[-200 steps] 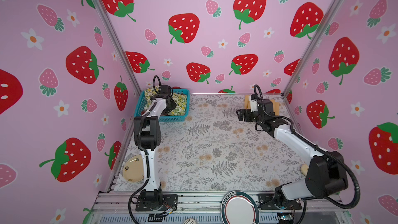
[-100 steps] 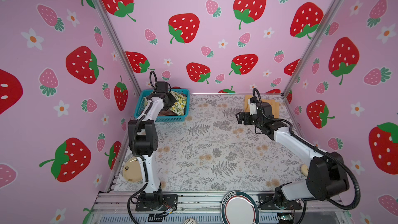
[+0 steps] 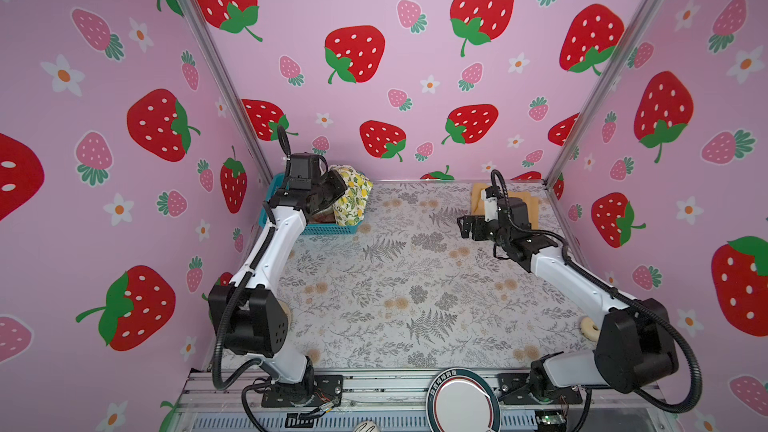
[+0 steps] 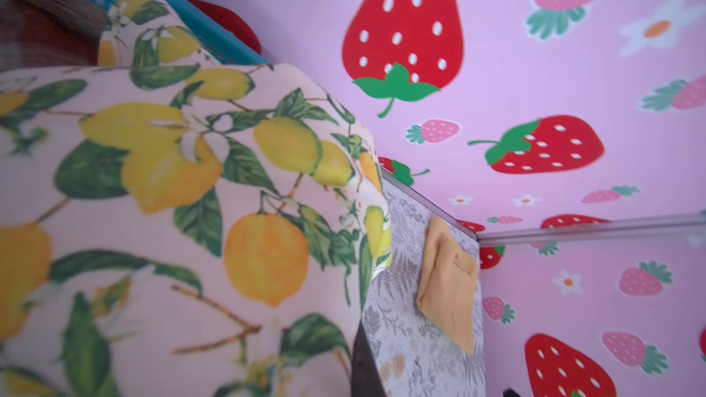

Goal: Fold and stack the skirts
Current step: 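Release the skirt with the right gripper while the left gripper reaches into the basket, then pull the lemon-print skirt out of the basket with the left gripper onto the table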

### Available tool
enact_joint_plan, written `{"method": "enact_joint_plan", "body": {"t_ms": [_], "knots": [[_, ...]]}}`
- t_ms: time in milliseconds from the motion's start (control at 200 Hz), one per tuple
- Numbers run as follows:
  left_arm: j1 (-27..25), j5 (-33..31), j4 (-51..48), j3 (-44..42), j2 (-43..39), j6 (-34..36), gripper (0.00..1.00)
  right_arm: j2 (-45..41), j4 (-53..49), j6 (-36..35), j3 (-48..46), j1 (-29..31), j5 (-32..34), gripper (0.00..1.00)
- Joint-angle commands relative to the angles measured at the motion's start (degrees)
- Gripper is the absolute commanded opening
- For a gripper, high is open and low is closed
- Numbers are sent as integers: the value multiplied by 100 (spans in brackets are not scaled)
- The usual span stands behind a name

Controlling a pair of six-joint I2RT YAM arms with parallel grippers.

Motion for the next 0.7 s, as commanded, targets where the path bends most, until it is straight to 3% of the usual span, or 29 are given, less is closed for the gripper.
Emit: {"method": "enact_joint_plan", "body": {"t_ms": [0, 365, 690], "knots": [[-530, 179, 229, -274, -437, 24, 0, -280, 153, 108, -114, 30, 166, 100], [-2684, -611, 744, -948, -436, 56, 0, -1126, 84, 297, -689, -40, 817, 100], [-3787, -706, 1189, -866, 675, -114, 0, -1356, 68, 392, -1105, -628, 475, 100]]}}
